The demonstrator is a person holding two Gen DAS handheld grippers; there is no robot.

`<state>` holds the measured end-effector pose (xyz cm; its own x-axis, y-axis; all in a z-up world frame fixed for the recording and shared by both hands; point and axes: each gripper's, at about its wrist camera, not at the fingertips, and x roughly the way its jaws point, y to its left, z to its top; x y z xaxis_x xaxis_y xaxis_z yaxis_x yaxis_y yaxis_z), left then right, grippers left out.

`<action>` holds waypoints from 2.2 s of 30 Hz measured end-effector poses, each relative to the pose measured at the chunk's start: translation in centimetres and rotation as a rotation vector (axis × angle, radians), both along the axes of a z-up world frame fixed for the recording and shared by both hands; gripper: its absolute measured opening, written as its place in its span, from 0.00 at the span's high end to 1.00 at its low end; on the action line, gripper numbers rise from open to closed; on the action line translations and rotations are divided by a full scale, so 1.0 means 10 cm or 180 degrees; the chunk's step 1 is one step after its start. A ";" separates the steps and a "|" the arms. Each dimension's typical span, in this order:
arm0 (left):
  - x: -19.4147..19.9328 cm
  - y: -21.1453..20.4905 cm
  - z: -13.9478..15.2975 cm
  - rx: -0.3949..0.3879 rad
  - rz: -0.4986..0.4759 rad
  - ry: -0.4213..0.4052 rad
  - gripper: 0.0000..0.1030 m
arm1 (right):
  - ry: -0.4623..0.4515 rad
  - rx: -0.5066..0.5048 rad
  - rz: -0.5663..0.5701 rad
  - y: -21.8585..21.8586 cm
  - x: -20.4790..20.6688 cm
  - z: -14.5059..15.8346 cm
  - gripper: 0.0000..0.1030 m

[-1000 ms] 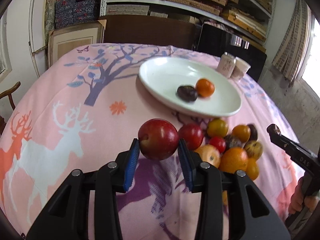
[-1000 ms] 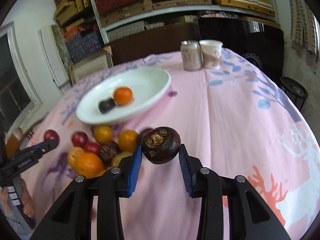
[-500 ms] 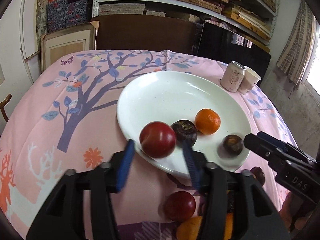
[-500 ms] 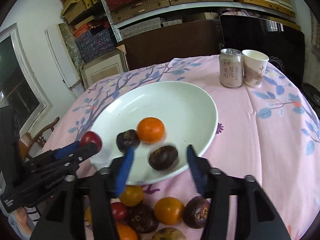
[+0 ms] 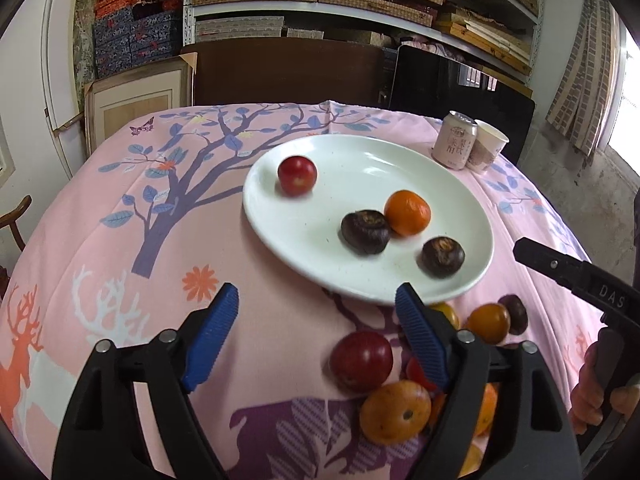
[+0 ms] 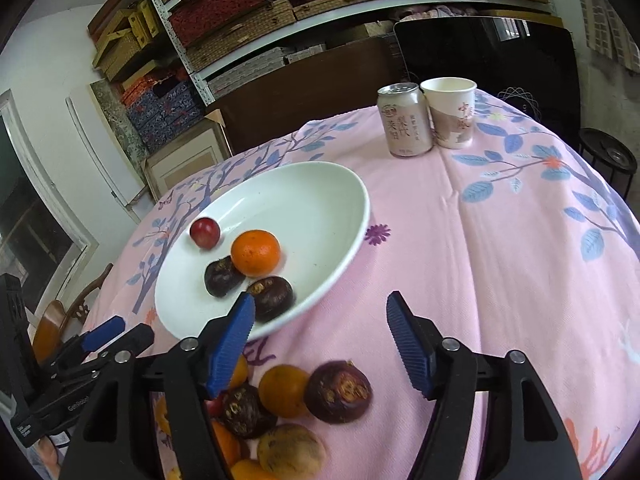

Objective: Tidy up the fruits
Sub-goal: 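Lower the plum and mangosteen onto the white plate and open both tools, then grasp a red plum with the left tool while the right tool grasps a mangosteen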

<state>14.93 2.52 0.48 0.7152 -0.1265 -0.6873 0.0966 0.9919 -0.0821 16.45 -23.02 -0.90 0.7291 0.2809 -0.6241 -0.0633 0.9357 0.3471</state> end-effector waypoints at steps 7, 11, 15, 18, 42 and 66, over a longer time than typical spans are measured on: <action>-0.23 0.02 -0.12 0.0042 -0.0023 0.0106 0.19 | 0.0007 0.0234 -0.0186 -0.27 -0.23 0.00 0.24; -0.24 0.02 -0.18 0.0066 -0.0012 0.0144 0.19 | -0.0003 0.0338 -0.0273 -0.36 -0.27 0.01 0.19; -0.17 0.01 -0.28 0.0068 -0.0023 0.0265 0.18 | 0.0045 0.0312 -0.0230 -0.33 -0.25 -0.01 0.19; -0.14 -0.01 -0.30 0.0082 -0.0055 0.0266 0.16 | 0.0065 0.0244 -0.0170 -0.27 -0.25 -0.02 0.18; -0.13 0.24 -0.30 -0.0012 0.0160 0.0264 0.08 | 0.0155 -0.0039 -0.0172 -0.21 -0.23 -0.05 0.17; -0.11 0.19 -0.29 -0.0277 -0.0147 0.0276 0.62 | 0.0595 -0.0089 0.0095 -0.13 -0.10 -0.29 0.32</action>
